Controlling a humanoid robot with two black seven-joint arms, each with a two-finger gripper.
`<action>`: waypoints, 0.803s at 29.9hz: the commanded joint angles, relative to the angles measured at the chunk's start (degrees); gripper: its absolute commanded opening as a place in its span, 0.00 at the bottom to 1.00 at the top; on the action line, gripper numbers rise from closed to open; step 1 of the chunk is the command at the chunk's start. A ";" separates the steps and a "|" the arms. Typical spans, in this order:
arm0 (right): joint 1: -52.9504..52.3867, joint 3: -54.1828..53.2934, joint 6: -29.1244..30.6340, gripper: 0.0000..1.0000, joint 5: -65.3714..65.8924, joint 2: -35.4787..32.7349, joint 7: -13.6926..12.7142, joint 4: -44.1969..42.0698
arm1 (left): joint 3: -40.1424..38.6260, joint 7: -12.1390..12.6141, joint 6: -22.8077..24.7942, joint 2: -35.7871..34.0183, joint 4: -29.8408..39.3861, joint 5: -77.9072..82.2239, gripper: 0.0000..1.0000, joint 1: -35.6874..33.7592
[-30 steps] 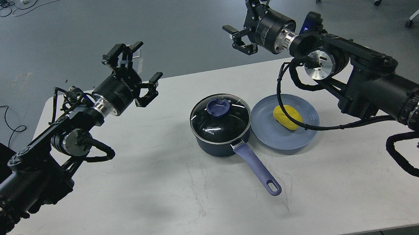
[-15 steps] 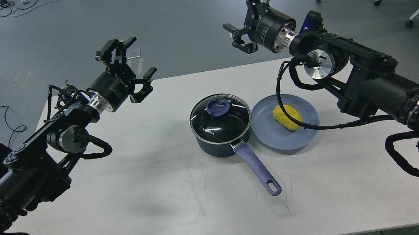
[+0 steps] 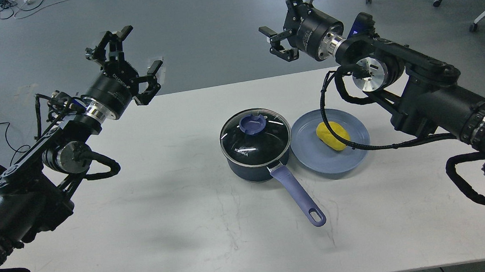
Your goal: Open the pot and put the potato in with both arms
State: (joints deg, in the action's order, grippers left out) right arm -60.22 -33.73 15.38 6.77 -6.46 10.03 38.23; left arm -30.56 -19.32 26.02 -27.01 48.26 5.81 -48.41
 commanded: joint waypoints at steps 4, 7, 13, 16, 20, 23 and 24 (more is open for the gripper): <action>0.19 0.16 0.00 1.00 0.00 -0.13 -0.09 0.00 | 0.14 -0.02 1.98 0.03 0.34 0.61 0.98 -0.19; 0.36 0.16 0.17 1.00 0.00 -0.31 -0.09 0.00 | 0.23 -0.10 1.98 0.03 0.87 4.20 0.98 -0.19; 0.63 -2.04 0.53 1.00 -0.09 -0.57 -0.62 -0.79 | -0.29 -0.63 -2.20 -0.15 0.87 13.27 0.98 -0.46; 1.77 -2.74 1.23 1.00 -0.18 -1.53 -0.80 -0.70 | 0.14 -0.28 -7.90 -0.32 1.04 14.85 0.98 -1.25; 4.04 -4.93 5.17 1.00 -0.44 -3.73 -0.80 -0.70 | 0.41 -0.72 -10.20 -2.59 3.15 14.85 0.98 -0.90; 6.60 -7.83 7.81 1.00 -0.44 -4.52 -0.80 -0.70 | 0.41 -0.98 -10.90 -3.75 3.24 16.16 0.98 -1.42; 7.21 -8.28 8.08 1.00 -0.44 -5.14 -0.80 -0.79 | 0.41 -1.85 -10.99 -3.58 3.24 18.69 0.98 -2.29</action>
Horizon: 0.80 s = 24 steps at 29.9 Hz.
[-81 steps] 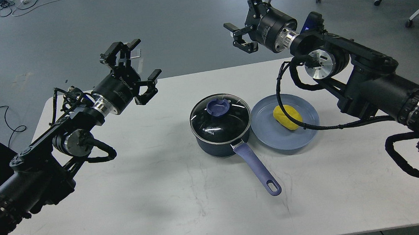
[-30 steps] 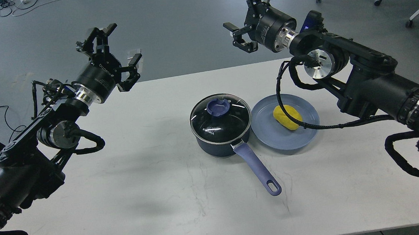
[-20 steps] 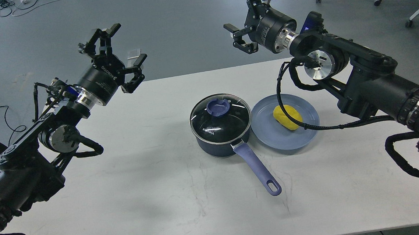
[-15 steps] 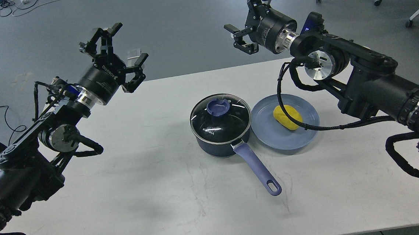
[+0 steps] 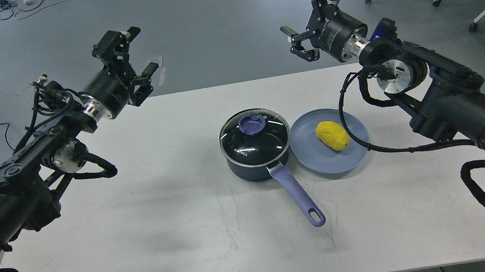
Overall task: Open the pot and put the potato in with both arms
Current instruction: 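Move the left gripper toward the blue knob of the pot lid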
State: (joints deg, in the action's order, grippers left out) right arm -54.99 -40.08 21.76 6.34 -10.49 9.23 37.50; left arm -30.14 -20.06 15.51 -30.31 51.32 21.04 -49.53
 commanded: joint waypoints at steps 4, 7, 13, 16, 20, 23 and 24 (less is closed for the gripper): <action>3.30 -2.80 1.79 1.00 -0.19 -1.99 0.00 -0.06 | 0.26 -5.06 -1.71 -0.18 0.18 15.65 0.98 -3.37; 3.75 -5.09 1.70 1.00 -0.19 -2.43 0.00 -0.06 | 0.35 -7.35 -5.13 0.08 0.88 24.46 0.98 -5.30; 4.01 -8.17 1.35 1.00 -0.54 -4.09 0.09 -0.23 | 0.52 -7.62 -9.00 0.69 9.56 37.71 0.98 -7.24; 4.80 -9.31 1.18 1.00 -0.63 -4.36 0.18 -0.67 | 1.13 -7.88 -10.68 0.96 12.65 46.86 0.98 -6.46; 5.33 -10.45 -0.40 1.00 -0.63 -4.36 0.18 -1.90 | 10.43 -7.94 -17.15 3.33 12.05 65.47 0.98 -7.24; 5.33 -11.51 -1.11 1.00 -0.63 -4.36 0.18 -2.95 | 13.61 -7.94 -22.53 3.33 11.69 74.91 0.98 -7.24; 5.33 -12.38 -1.63 1.00 -0.63 -4.36 0.18 -3.65 | 15.97 -7.94 -24.72 3.42 11.34 80.59 0.98 -7.24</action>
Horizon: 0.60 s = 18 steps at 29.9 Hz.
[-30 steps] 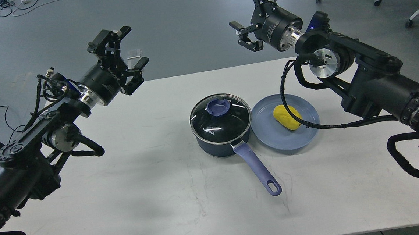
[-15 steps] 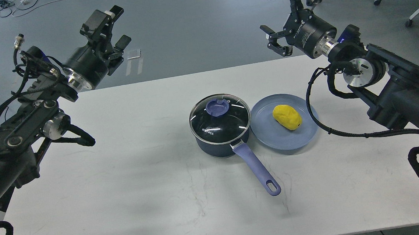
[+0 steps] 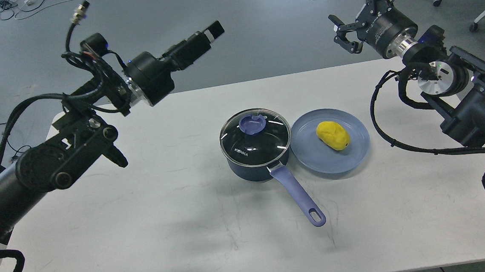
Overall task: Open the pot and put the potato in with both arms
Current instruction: 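Move the left gripper toward the blue knob of the pot lid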
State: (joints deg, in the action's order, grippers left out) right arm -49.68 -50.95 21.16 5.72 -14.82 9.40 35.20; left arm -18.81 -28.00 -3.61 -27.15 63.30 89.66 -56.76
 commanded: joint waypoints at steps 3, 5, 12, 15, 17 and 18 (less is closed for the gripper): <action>0.11 -2.32 -3.31 1.00 -0.01 0.05 0.00 -1.89 | 7.65 0.00 -7.19 1.21 -2.56 20.88 0.98 -0.10; 0.20 -2.32 -4.28 1.00 -0.01 0.05 0.09 -1.89 | 7.91 0.00 -7.46 2.62 -3.79 21.96 0.98 -0.36; 1.08 -2.32 -5.87 1.00 -0.01 -0.12 0.09 -1.80 | 9.31 0.00 -7.55 5.69 -5.99 25.21 0.98 -1.51; 1.08 -2.23 -5.87 1.00 -0.01 -0.39 0.09 -1.71 | 9.85 0.00 -7.55 7.28 -7.04 25.22 0.98 -1.51; 1.08 -2.23 -5.87 1.00 -0.01 -0.39 0.09 -1.71 | 10.11 0.00 -7.55 8.08 -7.84 25.22 0.98 -1.42; 0.99 -2.14 -5.87 1.00 -0.01 -0.39 0.00 -1.71 | 10.29 0.00 -7.55 8.69 -8.80 25.22 0.98 -1.33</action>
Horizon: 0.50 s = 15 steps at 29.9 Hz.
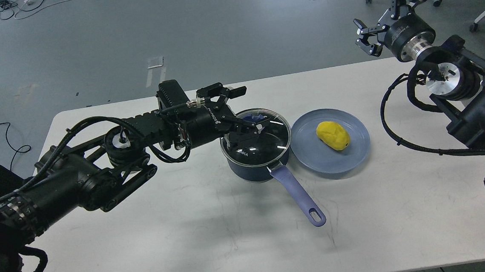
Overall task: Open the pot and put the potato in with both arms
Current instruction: 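Move the left gripper toward the blue knob of the pot lid, then grasp the blue lid knob with the left gripper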
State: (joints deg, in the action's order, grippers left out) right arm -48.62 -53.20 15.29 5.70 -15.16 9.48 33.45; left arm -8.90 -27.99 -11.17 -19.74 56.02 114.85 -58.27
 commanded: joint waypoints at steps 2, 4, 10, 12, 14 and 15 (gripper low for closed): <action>-0.07 0.38 0.00 1.00 0.01 -0.31 -0.08 0.12 | 0.90 -0.01 0.01 2.24 -3.10 -0.06 0.98 0.35; 0.02 0.56 0.00 1.00 0.01 -0.40 -0.08 0.12 | 1.34 -0.01 -0.08 3.65 -5.21 -0.33 0.98 0.44; -0.33 0.73 0.00 1.00 0.01 -0.49 -0.08 0.21 | 1.43 -0.01 -0.87 5.85 -9.35 -1.03 0.98 0.79; -0.24 0.64 0.00 1.00 0.01 -0.66 0.01 0.21 | 1.43 -0.01 -0.87 5.85 -9.44 -1.12 0.98 1.05; -0.24 0.73 -0.09 1.00 0.01 -0.84 -0.08 0.21 | 1.43 -0.01 -0.87 5.85 -9.53 -1.21 0.98 1.40; -0.16 0.73 -0.09 1.00 0.01 -0.92 -0.08 0.21 | 1.43 -0.01 -0.87 5.94 -9.53 -1.29 0.98 1.58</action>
State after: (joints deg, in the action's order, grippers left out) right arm -48.86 -52.52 15.29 5.71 -15.84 9.41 33.66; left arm -7.47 -28.00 -12.03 -13.91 46.58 113.74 -57.17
